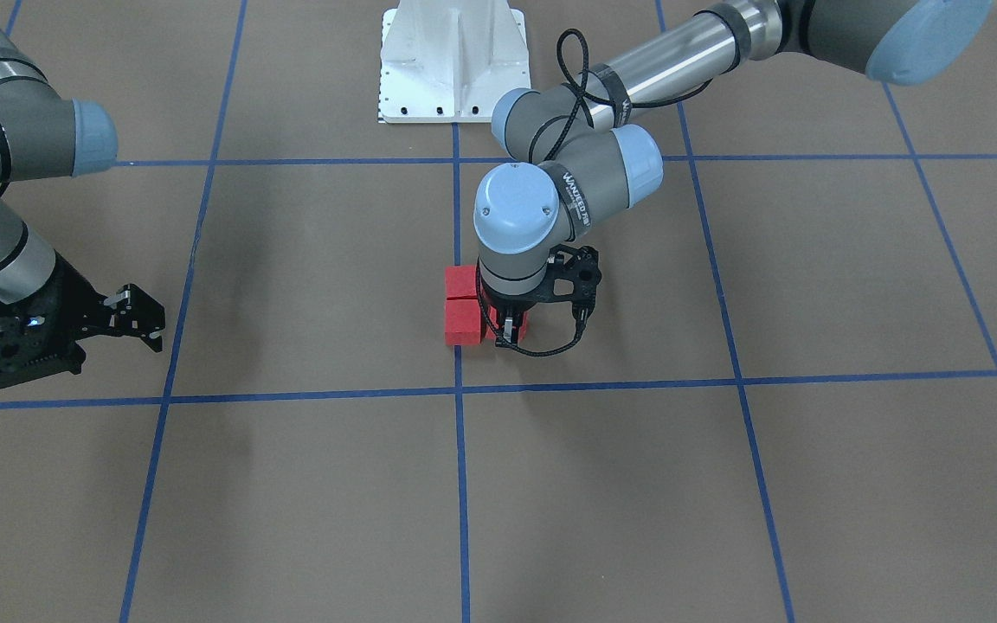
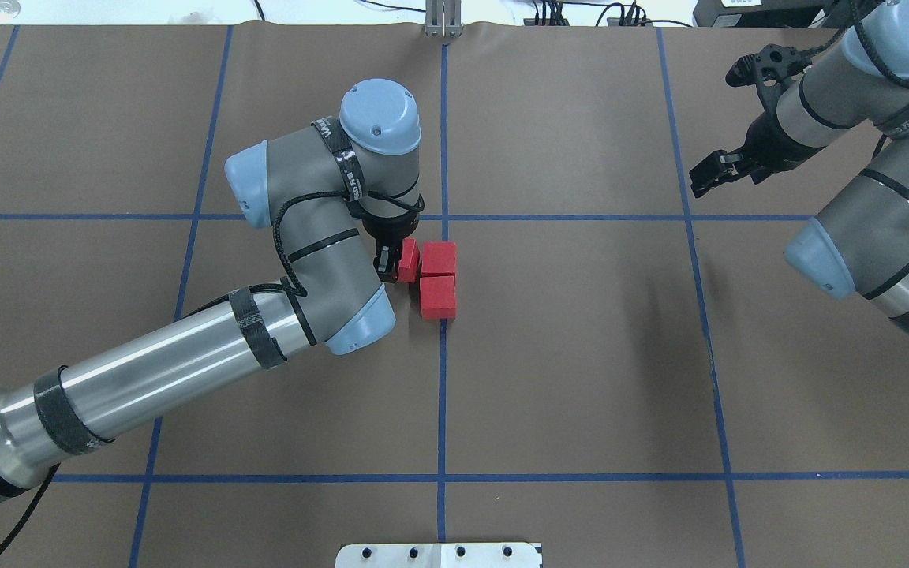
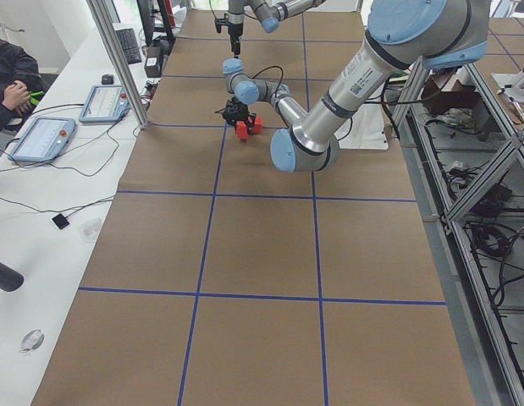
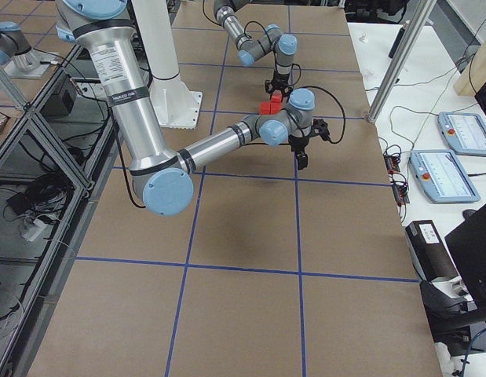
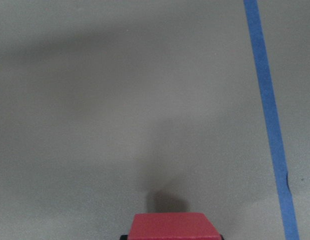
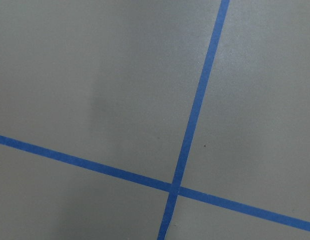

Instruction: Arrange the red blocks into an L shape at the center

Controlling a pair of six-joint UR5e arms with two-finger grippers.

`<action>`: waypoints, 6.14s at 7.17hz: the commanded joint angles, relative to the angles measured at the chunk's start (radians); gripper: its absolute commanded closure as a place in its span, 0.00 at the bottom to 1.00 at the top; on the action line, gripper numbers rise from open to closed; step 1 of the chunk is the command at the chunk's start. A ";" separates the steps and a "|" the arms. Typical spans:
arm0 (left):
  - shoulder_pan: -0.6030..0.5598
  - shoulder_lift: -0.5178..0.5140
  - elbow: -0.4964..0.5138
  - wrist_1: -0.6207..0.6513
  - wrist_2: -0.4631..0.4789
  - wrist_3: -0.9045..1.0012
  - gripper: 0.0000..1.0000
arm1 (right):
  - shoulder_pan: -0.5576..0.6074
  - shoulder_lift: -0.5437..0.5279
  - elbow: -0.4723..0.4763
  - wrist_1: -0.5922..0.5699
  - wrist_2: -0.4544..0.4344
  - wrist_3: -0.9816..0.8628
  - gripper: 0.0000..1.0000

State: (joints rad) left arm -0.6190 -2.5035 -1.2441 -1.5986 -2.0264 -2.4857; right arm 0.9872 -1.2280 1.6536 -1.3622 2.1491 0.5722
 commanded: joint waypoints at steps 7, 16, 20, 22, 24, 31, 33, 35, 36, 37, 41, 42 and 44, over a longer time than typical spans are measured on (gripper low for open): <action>0.005 0.002 0.003 -0.015 0.003 -0.021 0.00 | 0.001 0.001 0.000 0.000 0.002 0.000 0.01; -0.250 0.534 -0.605 0.163 0.009 1.015 0.00 | 0.321 -0.106 -0.128 -0.014 0.220 -0.321 0.01; -0.515 0.771 -0.721 0.147 -0.133 1.726 0.00 | 0.507 -0.246 -0.135 -0.008 0.275 -0.486 0.01; -0.664 0.842 -0.675 0.147 -0.160 2.090 0.00 | 0.507 -0.291 -0.118 0.002 0.252 -0.479 0.01; -0.801 0.903 -0.649 0.134 -0.161 2.410 0.00 | 0.505 -0.298 -0.159 -0.003 0.242 -0.488 0.01; -0.884 1.022 -0.423 -0.205 -0.319 2.570 0.00 | 0.542 -0.323 -0.012 -0.249 0.255 -0.486 0.01; -0.883 0.994 -0.416 -0.183 -0.308 2.479 0.00 | 0.542 -0.329 -0.011 -0.247 0.271 -0.486 0.01; -0.883 0.991 -0.419 -0.181 -0.307 2.429 0.00 | 0.544 -0.327 0.008 -0.245 0.262 -0.483 0.01; -0.887 0.991 -0.420 -0.182 -0.296 2.430 0.00 | 0.545 -0.329 0.014 -0.245 0.259 -0.479 0.01; -0.887 0.991 -0.423 -0.182 -0.237 2.430 0.00 | 0.547 -0.329 0.012 -0.245 0.256 -0.479 0.01; -0.887 0.993 -0.411 -0.184 -0.219 2.426 0.00 | 0.588 -0.327 0.024 -0.245 0.241 -0.482 0.01; -0.887 0.992 -0.411 -0.182 -0.219 2.424 0.00 | 0.606 -0.326 0.029 -0.245 0.242 -0.482 0.01; -0.887 0.991 -0.413 -0.182 -0.219 2.423 0.00 | 0.605 -0.334 0.028 -0.245 0.244 -0.479 0.01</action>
State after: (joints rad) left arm -1.5070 -1.5118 -1.6558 -1.7811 -2.2458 -0.0614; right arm 1.5901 -1.5570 1.6813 -1.6076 2.3917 0.0919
